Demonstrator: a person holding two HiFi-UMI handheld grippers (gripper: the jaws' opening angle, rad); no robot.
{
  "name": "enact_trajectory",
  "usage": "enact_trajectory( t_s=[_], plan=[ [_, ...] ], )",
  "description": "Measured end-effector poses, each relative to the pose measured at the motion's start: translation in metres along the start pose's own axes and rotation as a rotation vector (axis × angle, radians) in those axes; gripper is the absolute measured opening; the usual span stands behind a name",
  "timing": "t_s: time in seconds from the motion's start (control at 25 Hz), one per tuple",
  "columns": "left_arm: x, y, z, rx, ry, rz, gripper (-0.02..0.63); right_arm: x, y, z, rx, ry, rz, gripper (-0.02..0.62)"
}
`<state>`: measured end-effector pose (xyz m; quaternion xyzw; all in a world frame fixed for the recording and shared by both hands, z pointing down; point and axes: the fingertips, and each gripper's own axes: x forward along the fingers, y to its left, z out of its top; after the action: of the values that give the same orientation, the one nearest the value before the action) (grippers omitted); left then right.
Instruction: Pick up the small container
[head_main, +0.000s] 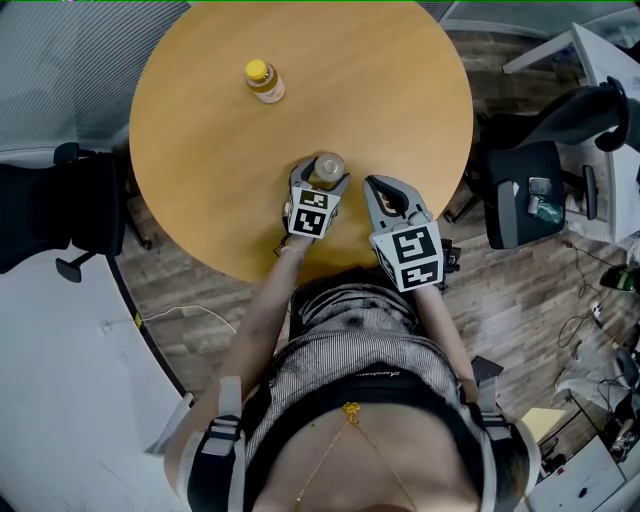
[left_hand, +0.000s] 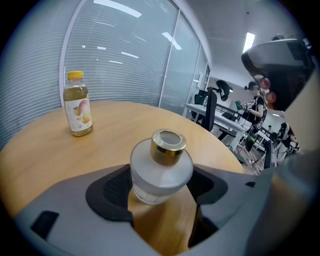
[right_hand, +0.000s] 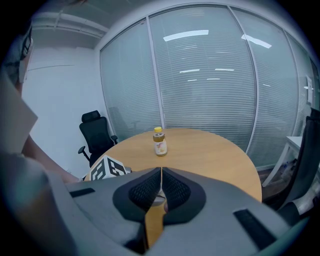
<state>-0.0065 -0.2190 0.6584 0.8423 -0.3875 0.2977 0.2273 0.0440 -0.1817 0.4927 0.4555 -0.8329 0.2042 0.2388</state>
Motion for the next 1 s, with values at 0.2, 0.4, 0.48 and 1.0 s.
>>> enact_trajectory(
  t_s=[0.2,0.4,0.48,1.0],
  plan=[
    [0.002,-0.002,-0.001,-0.006,-0.006,-0.011,0.348,-0.002,-0.001,0.001,0.000,-0.003,-0.002,0.021],
    [0.000,-0.002,-0.002,-0.016,-0.013,-0.026,0.348,-0.003,0.000,0.002,-0.001,-0.006,-0.004,0.021],
    [0.000,-0.002,-0.002,-0.017,-0.013,-0.025,0.348,-0.003,0.001,0.002,-0.002,-0.008,-0.003,0.021],
    [0.001,-0.002,-0.002,-0.011,-0.001,-0.019,0.347,-0.010,0.004,0.000,-0.011,-0.017,-0.003,0.021]
  ],
)
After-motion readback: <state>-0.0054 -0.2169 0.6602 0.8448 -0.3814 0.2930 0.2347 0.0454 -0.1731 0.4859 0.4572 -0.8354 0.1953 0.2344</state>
